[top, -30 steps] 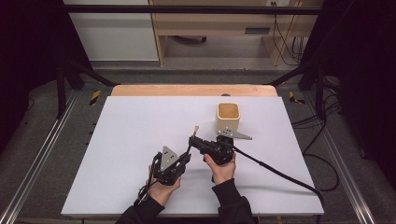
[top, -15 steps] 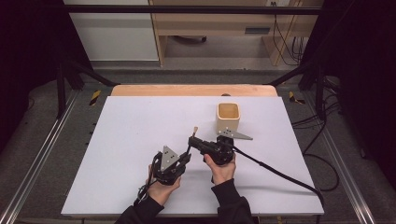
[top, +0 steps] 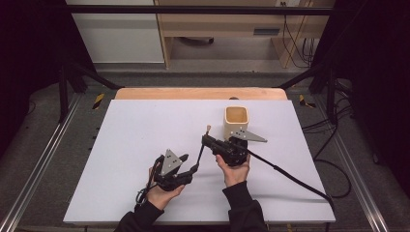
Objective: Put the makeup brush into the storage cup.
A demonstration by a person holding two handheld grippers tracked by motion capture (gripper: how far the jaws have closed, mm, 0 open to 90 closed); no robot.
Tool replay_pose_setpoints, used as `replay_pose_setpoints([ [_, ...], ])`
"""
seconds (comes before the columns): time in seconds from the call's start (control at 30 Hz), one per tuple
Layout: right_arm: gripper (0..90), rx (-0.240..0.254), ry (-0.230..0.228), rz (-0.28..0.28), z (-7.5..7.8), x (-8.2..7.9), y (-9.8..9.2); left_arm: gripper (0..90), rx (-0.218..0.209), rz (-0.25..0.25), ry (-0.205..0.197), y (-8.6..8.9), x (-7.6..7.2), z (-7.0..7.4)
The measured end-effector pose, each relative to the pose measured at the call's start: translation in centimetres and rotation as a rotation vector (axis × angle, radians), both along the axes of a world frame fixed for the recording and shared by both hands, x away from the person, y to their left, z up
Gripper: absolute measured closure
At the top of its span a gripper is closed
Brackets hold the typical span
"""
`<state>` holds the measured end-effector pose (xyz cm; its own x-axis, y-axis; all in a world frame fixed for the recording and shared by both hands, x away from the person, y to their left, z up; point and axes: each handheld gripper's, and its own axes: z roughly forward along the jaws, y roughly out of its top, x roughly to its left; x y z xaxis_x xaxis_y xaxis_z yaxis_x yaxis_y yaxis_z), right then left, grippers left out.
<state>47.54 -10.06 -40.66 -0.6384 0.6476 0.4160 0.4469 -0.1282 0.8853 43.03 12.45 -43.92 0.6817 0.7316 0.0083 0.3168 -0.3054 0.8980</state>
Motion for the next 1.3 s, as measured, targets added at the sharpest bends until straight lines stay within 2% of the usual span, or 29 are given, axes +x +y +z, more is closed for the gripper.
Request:
replay_pose_setpoints([
  [0.2,84.3,-0.025,-0.051,-0.016,0.8,0.0,-0.7,32.5,-0.001,-0.023,0.016,1.0,0.3,0.4],
  [0.37,84.3,-0.041,-0.080,-0.025,1.5,0.0,-1.3,24.6,0.025,-0.039,0.036,2.1,0.6,0.6],
  [0.57,84.3,-0.060,-0.116,-0.036,2.3,0.1,-2.0,16.6,0.023,-0.033,0.051,3.6,1.0,1.1],
  [1.0,84.3,-0.075,-0.151,-0.071,4.4,0.6,-4.0,12.2,0.004,0.061,0.067,7.3,2.1,1.2],
  [1.3,84.2,-0.090,-0.165,-0.105,5.7,1.4,-5.0,11.6,-0.004,0.096,0.083,8.6,2.7,0.8],
])
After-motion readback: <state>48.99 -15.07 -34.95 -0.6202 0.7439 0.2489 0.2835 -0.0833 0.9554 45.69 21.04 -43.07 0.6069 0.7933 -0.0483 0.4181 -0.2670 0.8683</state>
